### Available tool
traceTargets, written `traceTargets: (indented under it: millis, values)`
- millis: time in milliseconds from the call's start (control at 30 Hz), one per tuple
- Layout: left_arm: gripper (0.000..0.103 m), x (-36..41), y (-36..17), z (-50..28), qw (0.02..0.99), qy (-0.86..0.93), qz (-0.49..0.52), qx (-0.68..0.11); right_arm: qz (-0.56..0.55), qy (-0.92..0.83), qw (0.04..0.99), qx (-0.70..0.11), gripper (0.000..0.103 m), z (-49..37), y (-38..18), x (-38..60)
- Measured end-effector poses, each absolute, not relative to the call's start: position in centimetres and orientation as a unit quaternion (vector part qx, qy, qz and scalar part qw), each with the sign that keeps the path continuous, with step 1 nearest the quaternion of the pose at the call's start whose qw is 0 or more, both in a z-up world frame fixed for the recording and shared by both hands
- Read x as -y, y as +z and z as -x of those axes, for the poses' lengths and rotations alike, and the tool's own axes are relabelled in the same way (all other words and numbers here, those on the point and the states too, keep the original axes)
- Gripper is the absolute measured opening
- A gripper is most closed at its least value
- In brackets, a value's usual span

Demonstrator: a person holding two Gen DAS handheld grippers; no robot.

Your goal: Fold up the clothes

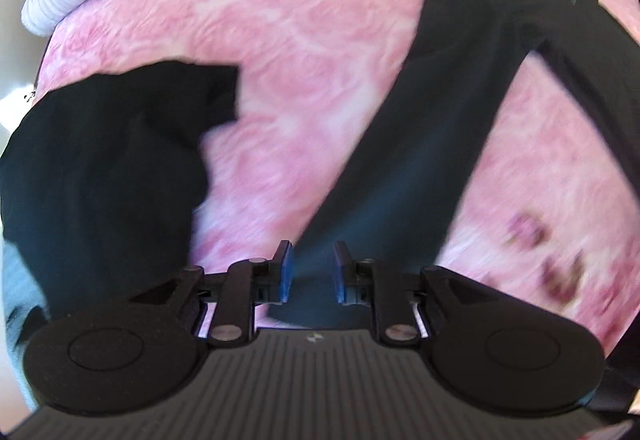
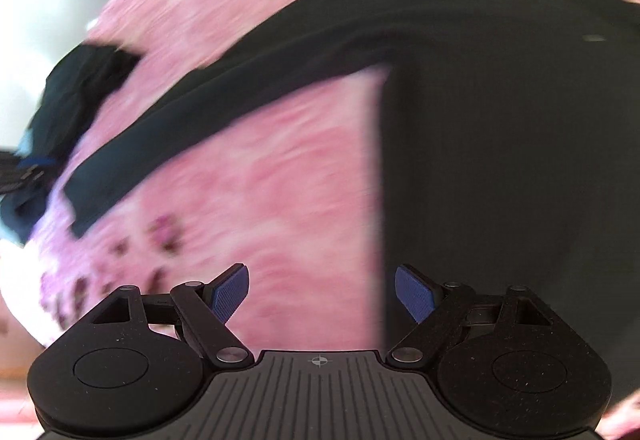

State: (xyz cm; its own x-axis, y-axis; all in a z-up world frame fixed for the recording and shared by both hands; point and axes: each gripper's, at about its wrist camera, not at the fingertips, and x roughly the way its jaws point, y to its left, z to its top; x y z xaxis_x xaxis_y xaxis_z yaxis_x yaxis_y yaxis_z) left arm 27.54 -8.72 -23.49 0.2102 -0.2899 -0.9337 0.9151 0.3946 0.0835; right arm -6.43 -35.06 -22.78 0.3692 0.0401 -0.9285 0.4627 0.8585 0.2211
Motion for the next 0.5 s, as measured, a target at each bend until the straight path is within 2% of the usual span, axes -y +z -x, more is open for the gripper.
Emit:
traceTargets:
  millis: [233,367,500]
  values:
    - [0.024,21.7,-21.4,-17.8,0.69,-0.478,-0.337,-0.426,-0.21,-0.233,0.814,-0.489,0.084,14.3,-20.4,50.3]
    - [0.025,31.2,-20.2,-10.1,0.702,-0.473,-0.34,-0.41,-0.19,-0.251,0.829,-0.462,0.084,19.7,-20.2,62.6]
    - [0.026,41.0,-19.3,-1.7,0.705,-0.45,-0.347,-0.424,-0.216,-0.252,0.824,-0.459,0.084,24.1,-21.1,76.4]
